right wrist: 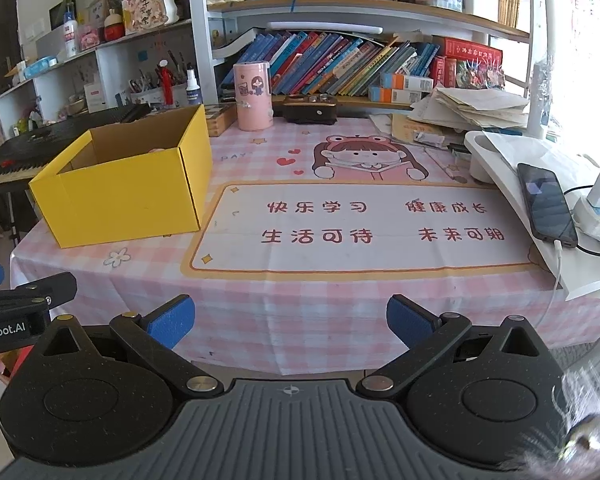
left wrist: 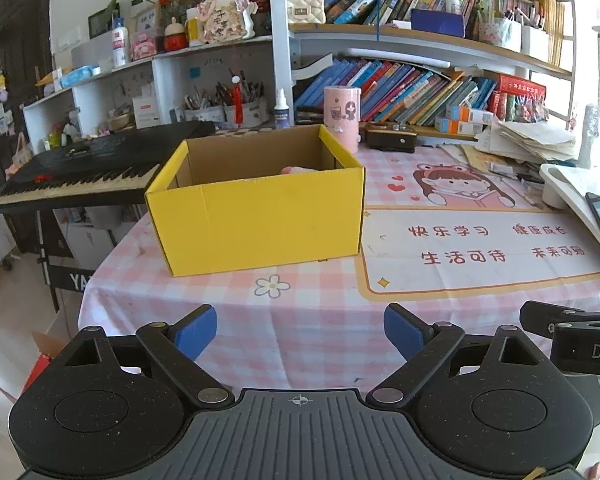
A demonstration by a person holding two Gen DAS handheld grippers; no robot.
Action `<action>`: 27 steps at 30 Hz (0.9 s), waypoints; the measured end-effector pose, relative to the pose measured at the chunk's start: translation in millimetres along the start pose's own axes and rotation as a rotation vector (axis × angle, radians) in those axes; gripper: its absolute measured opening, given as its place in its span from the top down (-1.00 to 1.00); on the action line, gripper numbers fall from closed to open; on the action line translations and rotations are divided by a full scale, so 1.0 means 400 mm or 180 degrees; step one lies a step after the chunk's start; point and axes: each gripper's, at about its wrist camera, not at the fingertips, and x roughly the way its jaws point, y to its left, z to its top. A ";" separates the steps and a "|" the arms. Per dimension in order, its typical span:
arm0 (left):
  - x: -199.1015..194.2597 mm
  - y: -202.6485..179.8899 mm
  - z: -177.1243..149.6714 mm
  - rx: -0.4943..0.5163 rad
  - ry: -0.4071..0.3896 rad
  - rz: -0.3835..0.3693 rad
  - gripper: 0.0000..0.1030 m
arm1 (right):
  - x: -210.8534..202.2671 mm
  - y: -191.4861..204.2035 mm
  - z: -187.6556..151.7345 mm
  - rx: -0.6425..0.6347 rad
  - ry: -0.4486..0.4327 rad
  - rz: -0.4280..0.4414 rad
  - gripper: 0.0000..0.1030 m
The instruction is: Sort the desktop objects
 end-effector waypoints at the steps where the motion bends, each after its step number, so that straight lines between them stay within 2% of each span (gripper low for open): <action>1: 0.000 0.000 -0.001 0.0000 0.0004 0.0001 -0.80 | 0.000 0.000 -0.001 -0.0003 0.0006 0.0002 -1.00; 27: 0.003 -0.015 0.001 0.0058 0.0045 -0.0070 -0.81 | 0.003 -0.004 0.000 -0.0062 0.0065 -0.0010 -1.00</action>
